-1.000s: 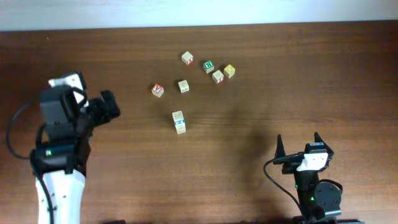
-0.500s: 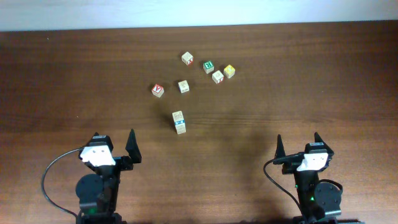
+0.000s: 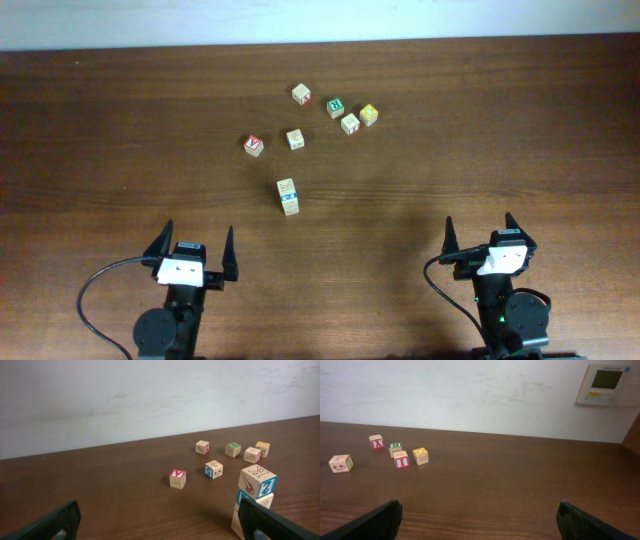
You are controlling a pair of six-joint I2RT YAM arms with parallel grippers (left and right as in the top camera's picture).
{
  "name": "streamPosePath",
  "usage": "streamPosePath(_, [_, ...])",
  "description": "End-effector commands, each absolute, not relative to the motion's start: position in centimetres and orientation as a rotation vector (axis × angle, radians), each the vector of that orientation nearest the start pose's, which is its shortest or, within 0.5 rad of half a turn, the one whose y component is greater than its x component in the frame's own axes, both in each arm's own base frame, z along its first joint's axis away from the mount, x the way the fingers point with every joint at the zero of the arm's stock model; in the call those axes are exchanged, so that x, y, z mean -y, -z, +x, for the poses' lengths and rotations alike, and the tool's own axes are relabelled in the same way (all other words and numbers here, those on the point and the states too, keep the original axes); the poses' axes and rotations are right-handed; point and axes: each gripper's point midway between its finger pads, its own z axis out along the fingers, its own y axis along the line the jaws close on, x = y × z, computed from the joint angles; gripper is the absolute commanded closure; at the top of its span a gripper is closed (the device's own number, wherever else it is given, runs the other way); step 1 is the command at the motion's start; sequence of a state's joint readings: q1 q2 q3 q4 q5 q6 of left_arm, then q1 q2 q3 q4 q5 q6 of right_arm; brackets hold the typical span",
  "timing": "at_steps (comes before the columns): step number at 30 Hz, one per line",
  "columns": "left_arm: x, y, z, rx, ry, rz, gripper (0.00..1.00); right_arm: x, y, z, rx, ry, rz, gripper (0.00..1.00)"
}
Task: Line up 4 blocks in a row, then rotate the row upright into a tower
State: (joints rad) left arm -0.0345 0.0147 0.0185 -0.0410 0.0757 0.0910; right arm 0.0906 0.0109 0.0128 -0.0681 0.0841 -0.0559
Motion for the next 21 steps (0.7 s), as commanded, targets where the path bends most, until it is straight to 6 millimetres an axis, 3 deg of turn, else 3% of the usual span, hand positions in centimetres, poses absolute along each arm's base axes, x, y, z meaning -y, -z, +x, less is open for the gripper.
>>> streamPosePath(1, [2.3, -16.7, 24.5, -1.595, 0.007, 0.181, 0.01, -0.9, -15.8, 24.6, -1.641, 0.037, -0.056, 0.01])
streamPosePath(6, [2.3, -15.7, 24.5, -1.637, 0.000, 0.176, 0.01, -0.9, -15.8, 24.6, -1.641, 0.037, -0.056, 0.01])
streamPosePath(21, [2.2, -15.7, 24.5, -1.638, -0.003, 0.173, 0.01, -0.9, -15.8, 24.6, -1.641, 0.037, -0.056, 0.01])
